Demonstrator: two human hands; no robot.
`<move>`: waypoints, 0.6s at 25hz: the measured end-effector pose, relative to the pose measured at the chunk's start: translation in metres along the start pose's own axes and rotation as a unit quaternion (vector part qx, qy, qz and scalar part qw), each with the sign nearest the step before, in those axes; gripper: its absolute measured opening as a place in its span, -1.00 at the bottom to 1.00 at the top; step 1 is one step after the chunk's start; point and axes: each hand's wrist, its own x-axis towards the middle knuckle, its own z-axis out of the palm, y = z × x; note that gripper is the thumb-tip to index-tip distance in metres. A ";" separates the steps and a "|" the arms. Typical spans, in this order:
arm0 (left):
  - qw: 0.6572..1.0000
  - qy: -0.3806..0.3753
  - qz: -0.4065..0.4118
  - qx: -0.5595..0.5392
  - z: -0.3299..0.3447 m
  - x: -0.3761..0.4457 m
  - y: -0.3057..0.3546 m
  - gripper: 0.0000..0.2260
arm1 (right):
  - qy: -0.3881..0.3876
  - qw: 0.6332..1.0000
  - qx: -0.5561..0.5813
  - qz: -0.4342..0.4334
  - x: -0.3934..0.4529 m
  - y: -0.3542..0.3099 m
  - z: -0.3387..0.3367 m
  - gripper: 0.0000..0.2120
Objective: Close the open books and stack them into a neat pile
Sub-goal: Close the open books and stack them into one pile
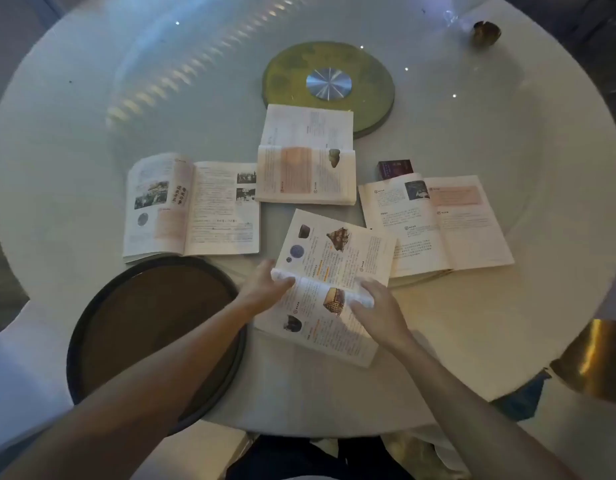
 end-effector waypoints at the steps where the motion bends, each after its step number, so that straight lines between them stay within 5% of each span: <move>1: 0.999 -0.001 -0.028 -0.029 0.002 -0.003 -0.001 -0.54 | 0.051 0.998 0.024 0.033 -0.003 0.007 0.004 -0.46; 5: 0.996 -0.017 -0.062 -0.069 0.008 -0.007 -0.019 -0.88 | 0.120 0.962 0.172 0.176 -0.023 0.021 0.009 -0.74; 10: 0.990 0.010 -0.101 -0.100 -0.011 -0.008 -0.021 -0.69 | 0.093 0.943 0.211 0.240 -0.027 0.030 0.007 -0.78; 15: 0.975 0.019 -0.102 -0.196 -0.022 0.004 -0.004 -0.66 | 0.133 0.883 0.365 0.264 -0.007 0.021 -0.024 -0.78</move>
